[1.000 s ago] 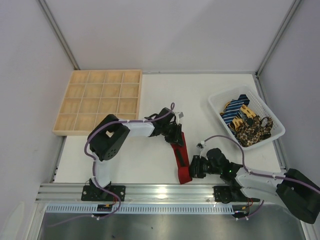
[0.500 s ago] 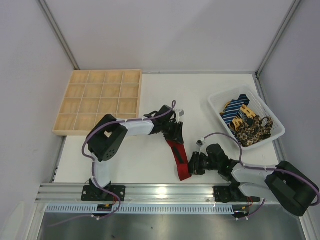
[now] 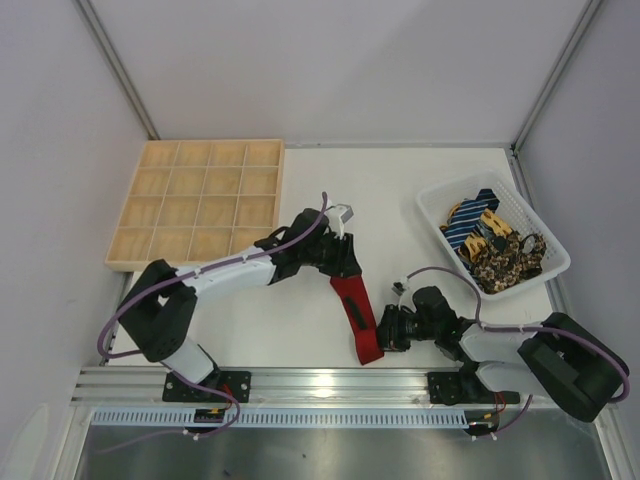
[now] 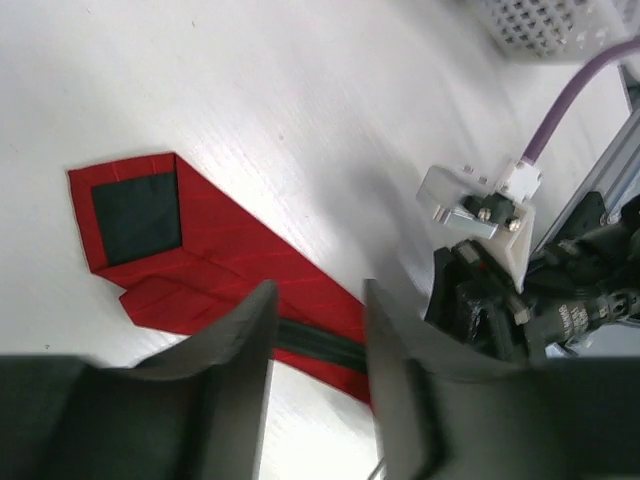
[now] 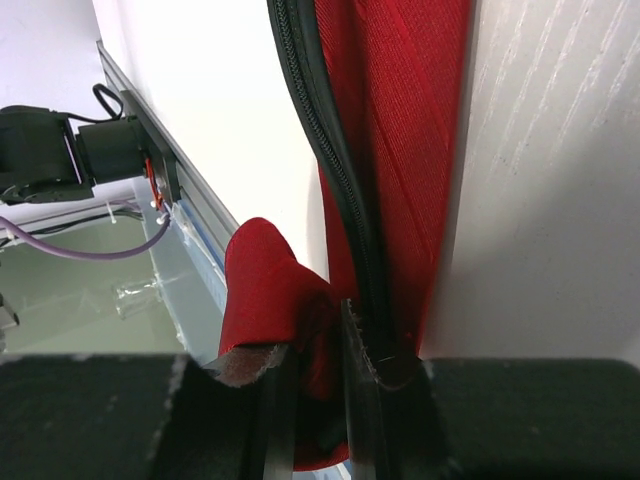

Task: Roll the ties
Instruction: Roll the tie

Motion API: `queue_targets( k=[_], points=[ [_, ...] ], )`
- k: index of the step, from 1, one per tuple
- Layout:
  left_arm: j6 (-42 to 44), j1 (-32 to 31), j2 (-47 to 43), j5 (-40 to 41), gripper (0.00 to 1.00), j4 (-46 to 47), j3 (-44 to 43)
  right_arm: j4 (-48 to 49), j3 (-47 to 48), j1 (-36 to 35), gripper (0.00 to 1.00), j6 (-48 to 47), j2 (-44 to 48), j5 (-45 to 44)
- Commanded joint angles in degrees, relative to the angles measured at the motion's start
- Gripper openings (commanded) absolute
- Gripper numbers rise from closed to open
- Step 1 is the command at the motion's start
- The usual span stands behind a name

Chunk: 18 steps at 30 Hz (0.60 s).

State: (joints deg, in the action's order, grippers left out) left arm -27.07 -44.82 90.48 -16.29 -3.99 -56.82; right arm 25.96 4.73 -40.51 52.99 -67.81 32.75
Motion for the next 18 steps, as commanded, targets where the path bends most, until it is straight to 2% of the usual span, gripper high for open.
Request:
queue_targets(
  k=[1, 4, 9, 18],
  points=[
    [-2.45, -1.75, -2.14, -2.41, 0.41, 3.79, 3.28, 3.05, 0.28, 0.35, 0.25, 1.14, -1.71, 2.23],
    [-6.15, -5.61, -3.28, -3.13, 0.24, 8.1, 7.33, 3.84, 0.36, 0.43, 0.29, 2.81, -2.76, 2.75],
    [-10.02, -11.51, -3.64, -1.38, 0.24, 10.32, 9.27, 1.92, 0.98, 0.43, 0.31, 3.35, -1.63, 2.76],
    [-13.97, -15.47, -2.06, -0.14, 0.25, 11.01, 8.56, -5.12, 2.12, 0.96, 0.38, 2.2, 3.47, 1.09]
  ],
)
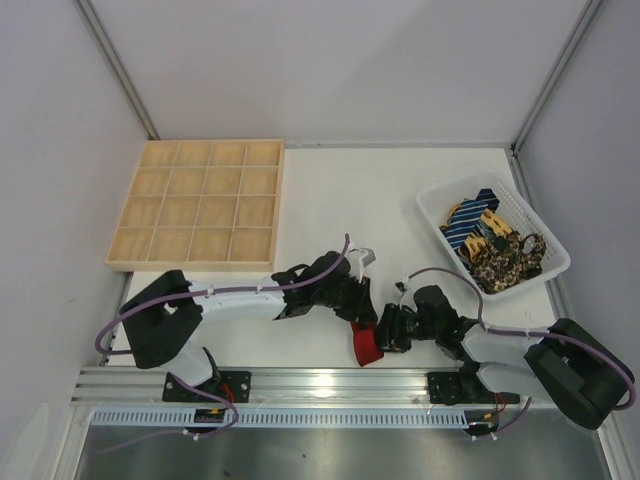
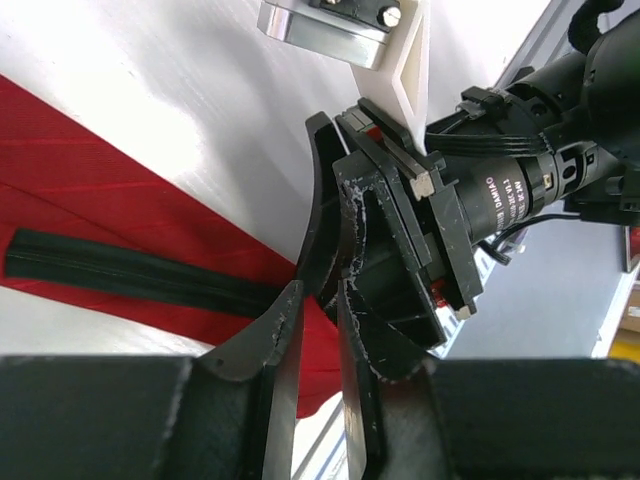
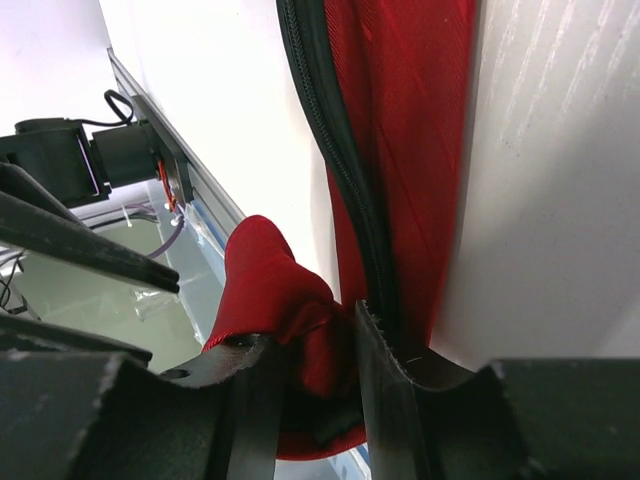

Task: Roll the ties
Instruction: Roll the tie

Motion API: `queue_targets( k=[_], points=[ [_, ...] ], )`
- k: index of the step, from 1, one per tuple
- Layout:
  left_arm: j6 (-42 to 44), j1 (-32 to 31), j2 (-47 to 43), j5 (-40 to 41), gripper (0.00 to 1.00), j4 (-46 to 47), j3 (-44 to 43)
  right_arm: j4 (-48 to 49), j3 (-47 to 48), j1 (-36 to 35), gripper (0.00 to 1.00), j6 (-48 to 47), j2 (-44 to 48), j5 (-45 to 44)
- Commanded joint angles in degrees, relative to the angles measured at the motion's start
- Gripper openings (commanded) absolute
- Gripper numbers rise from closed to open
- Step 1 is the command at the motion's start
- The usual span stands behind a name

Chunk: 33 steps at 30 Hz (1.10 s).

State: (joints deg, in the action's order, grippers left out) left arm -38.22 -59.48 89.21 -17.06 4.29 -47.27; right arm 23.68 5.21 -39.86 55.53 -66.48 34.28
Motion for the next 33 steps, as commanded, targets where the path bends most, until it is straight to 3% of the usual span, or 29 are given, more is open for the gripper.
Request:
queue_targets(
  k=[1, 15, 33],
  points=[
    [-3.26, -1.07, -0.36, 0.28, 0.25, 3.0, -1.07, -3.29, 1.73, 0.31, 0.39, -0.42, 2.58, -0.71],
    [-5.82, -5.64, 0.26, 4.93, 0.24, -3.85, -2.57, -11.2, 1.73, 1.18, 0.4, -2.09, 7.32, -3.26],
    [-2.13, -5.82, 5.8, 10.46, 0.24, -10.09, -10.21, -20.34, 3.4, 2.24, 0.46, -3.93, 14.0, -6.33]
  ],
)
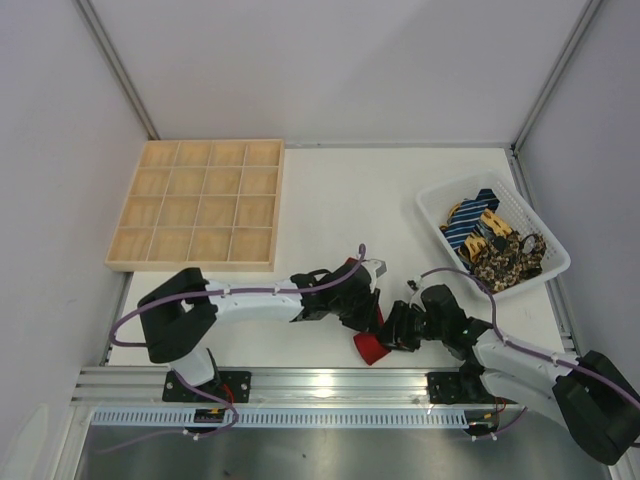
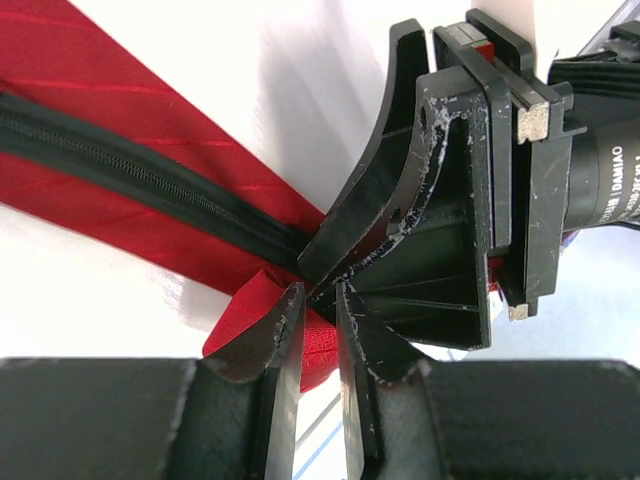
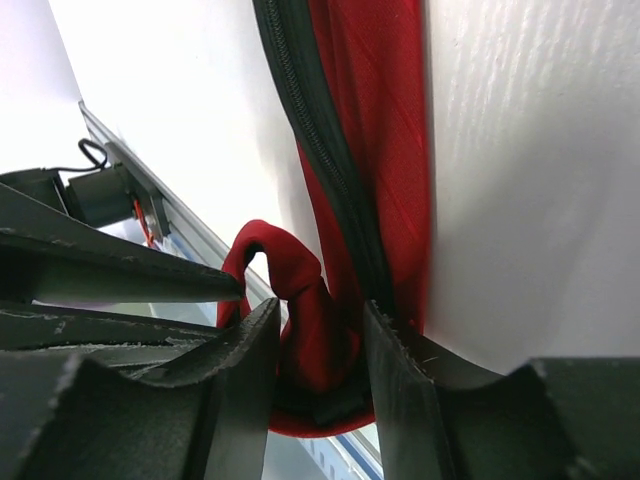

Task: Roll the ties
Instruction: Roll the tie

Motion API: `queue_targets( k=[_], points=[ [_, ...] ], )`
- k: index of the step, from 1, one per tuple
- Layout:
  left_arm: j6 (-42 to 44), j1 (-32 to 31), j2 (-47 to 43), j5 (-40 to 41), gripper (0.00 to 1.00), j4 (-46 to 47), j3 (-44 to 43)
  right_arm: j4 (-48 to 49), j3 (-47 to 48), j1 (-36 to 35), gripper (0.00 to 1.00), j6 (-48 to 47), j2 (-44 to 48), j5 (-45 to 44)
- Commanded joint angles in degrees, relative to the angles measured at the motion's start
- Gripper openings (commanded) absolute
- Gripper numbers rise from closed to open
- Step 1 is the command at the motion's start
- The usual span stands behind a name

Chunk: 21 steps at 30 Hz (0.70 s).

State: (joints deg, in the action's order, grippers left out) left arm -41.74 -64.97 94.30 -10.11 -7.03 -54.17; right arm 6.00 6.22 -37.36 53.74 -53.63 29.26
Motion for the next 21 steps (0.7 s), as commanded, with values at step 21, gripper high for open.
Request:
queue_targets(
  k=[21],
  points=[
    [-0.88, 0.11, -12.99, 13.54, 0.47, -8.44, 0.81, -6.62, 1.26, 1.24, 0.39, -1.19, 5.46, -3.33]
  ],
)
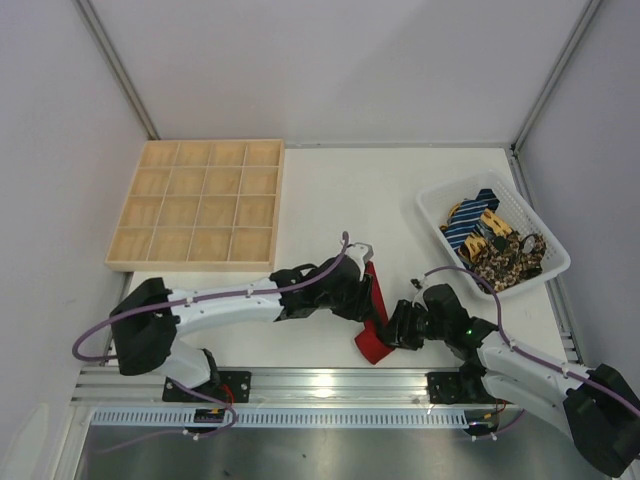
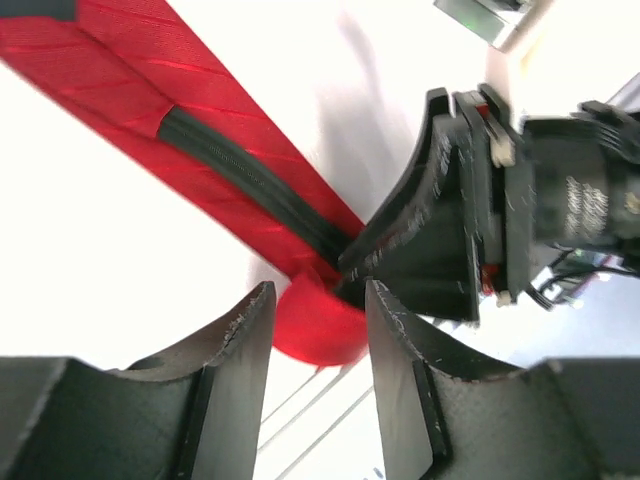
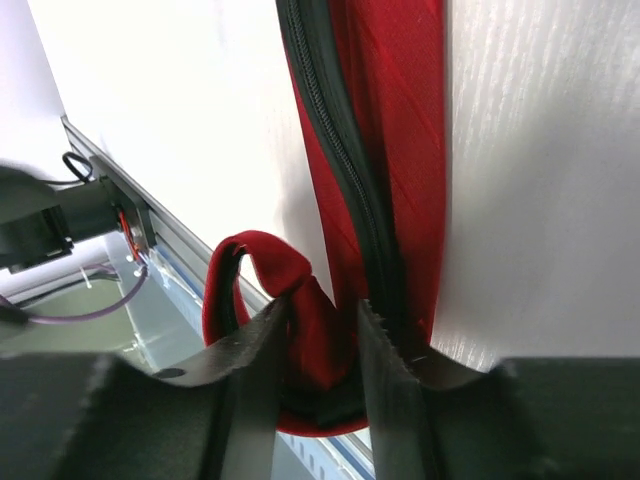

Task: Roll the ties
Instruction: Roll the tie

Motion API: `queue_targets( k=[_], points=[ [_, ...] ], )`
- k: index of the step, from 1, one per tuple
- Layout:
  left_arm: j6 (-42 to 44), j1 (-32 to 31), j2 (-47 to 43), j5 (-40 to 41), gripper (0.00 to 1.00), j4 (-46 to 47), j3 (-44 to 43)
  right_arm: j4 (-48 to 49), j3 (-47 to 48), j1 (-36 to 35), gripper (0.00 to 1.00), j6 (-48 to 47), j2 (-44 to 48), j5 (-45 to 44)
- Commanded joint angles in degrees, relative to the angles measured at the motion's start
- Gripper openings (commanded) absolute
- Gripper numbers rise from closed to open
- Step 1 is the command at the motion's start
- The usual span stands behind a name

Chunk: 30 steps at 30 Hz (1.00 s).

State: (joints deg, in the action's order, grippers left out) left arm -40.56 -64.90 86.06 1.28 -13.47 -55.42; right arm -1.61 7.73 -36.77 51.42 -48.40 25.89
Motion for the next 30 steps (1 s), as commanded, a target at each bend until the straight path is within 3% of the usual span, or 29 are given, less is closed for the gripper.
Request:
queue_targets(
  k=[1, 4, 9, 14, 18, 22, 30],
  points=[
    [-2.68, 0.04, -5.72, 1.71, 0.46, -1.73, 4.68, 4.12, -0.86, 0.74, 0.34, 1.84, -0.11, 0.3],
    [-5.05, 0.04, -9.24, 0.66, 0.45, -1.73, 9.25, 8.18, -3.06, 0.91, 0.31, 4.64, -0.55, 1.0],
    [-7.87, -0.31, -14.87, -3.29, 0.43, 0.64, 14.72, 13.9, -5.88, 0.91, 0.13, 9.66, 0.59, -0.22],
    [-11.47, -0.57, -15.84, -10.48, 0.49, 8.26, 19.9, 12.24, -6.49, 0.91, 0.04, 11.59, 4.71, -3.64],
    [-17.78, -0.57, -13.73, -13.05, 0.5, 15.21, 22.89, 9.7, -6.67, 1.0, 0.03, 11.34, 8.4, -5.23],
    [-24.47, -0.57, -13.55, -9.99, 0.53, 21.37, 26.4, 10.74, -7.55, 1.09, 0.02, 12.3, 8.5, -5.5],
    [-29.92, -0.57, -11.98, -5.32, 0.65, 22.26, 24.48, 13.99, -9.4, 1.0, 0.01, 12.65, 6.13, -4.8]
  ],
)
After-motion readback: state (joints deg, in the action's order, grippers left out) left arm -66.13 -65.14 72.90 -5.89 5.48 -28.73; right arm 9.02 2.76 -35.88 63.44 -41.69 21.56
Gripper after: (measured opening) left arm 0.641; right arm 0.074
